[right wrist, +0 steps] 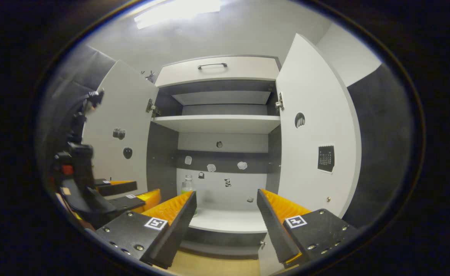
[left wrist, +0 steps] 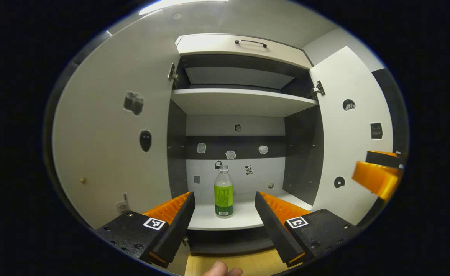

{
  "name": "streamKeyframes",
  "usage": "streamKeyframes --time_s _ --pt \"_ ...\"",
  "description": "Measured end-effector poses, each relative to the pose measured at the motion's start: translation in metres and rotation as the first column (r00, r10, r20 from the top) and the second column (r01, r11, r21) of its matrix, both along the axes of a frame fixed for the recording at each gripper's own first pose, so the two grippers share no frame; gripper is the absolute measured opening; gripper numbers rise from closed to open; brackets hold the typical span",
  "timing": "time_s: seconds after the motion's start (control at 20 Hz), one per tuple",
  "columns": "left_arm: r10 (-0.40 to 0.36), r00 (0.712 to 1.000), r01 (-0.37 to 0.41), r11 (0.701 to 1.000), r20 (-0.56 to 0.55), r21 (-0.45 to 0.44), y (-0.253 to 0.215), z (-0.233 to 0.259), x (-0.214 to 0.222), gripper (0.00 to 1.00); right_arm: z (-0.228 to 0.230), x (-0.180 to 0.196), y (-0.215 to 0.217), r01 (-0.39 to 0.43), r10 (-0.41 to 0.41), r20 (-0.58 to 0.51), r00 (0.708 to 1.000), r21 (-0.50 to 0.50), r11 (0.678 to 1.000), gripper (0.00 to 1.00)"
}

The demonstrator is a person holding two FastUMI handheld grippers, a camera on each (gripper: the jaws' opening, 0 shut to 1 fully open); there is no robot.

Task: Grasp the bottle in the cabinet with the left hand and place it on the coaster, then close the right door with the right hand and the left door with the left hand.

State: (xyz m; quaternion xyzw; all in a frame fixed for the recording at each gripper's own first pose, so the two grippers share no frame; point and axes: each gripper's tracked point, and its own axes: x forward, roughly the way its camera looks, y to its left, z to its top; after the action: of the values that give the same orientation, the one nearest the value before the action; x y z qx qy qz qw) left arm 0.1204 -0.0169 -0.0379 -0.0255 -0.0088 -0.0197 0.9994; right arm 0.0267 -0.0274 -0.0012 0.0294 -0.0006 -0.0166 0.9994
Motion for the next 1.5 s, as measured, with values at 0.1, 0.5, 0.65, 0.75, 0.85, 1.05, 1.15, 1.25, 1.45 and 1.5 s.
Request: streamKeyframes --time_s 0.1,0.5,0.65,0.75,0.85,1.05,1.15,1.25,1.45,1.5 --pt "-0.001 1.000 0.001 1.000 -0.006 -0.012 0.000 -0.012 0.032 0.99 0.006 -0.003 -0.005 0.005 -0.005 0.001 1.000 0.027 1.000 0.94" --pt "-0.017 0.999 0.016 0.997 -0.027 -0.070 -0.003 -0.053 0.139 0.99 0.013 -0.026 -0.037 0.084 -0.084 0.027 0.996 -0.035 0.996 0.96" --pt "-0.003 0.999 0.002 0.999 -0.032 -0.034 -0.001 -0.063 0.166 1.00 0.000 -0.038 -0.046 0.110 -0.110 -0.004 0.994 -0.030 0.994 0.96" --pt "-0.027 0.999 0.025 0.999 -0.045 -0.042 -0.008 -0.071 0.181 1.00 -0.002 -0.045 -0.050 0.116 -0.116 -0.007 0.993 -0.032 0.993 0.96" --pt "-0.006 0.997 0.002 0.998 -0.074 -0.064 -0.004 -0.080 0.193 1.00 -0.003 -0.050 -0.058 0.134 -0.135 -0.006 0.991 -0.054 0.990 0.94" --pt "0.018 0.993 -0.030 0.994 -0.113 -0.103 0.006 -0.092 0.216 0.99 -0.010 -0.061 -0.063 0.137 -0.138 -0.012 0.990 -0.072 0.988 0.96" --pt "0.014 0.990 -0.025 0.997 -0.141 -0.079 0.008 -0.100 0.222 0.97 -0.012 -0.068 -0.070 0.153 -0.154 -0.013 0.988 -0.068 0.986 0.96" --pt "0.013 0.989 -0.027 0.996 -0.148 -0.090 0.010 -0.098 0.215 0.82 -0.012 -0.079 -0.077 0.173 -0.174 -0.020 0.984 -0.053 0.983 0.96" --pt "0.009 0.992 -0.025 0.992 -0.124 -0.126 0.010 -0.084 0.185 0.81 -0.013 -0.102 -0.086 0.171 -0.172 -0.035 0.984 -0.020 0.985 0.96" --pt "0.021 0.994 -0.033 0.993 -0.111 -0.110 0.013 -0.079 0.177 0.82 -0.013 -0.107 -0.088 0.174 -0.175 -0.036 0.984 -0.022 0.984 0.96"
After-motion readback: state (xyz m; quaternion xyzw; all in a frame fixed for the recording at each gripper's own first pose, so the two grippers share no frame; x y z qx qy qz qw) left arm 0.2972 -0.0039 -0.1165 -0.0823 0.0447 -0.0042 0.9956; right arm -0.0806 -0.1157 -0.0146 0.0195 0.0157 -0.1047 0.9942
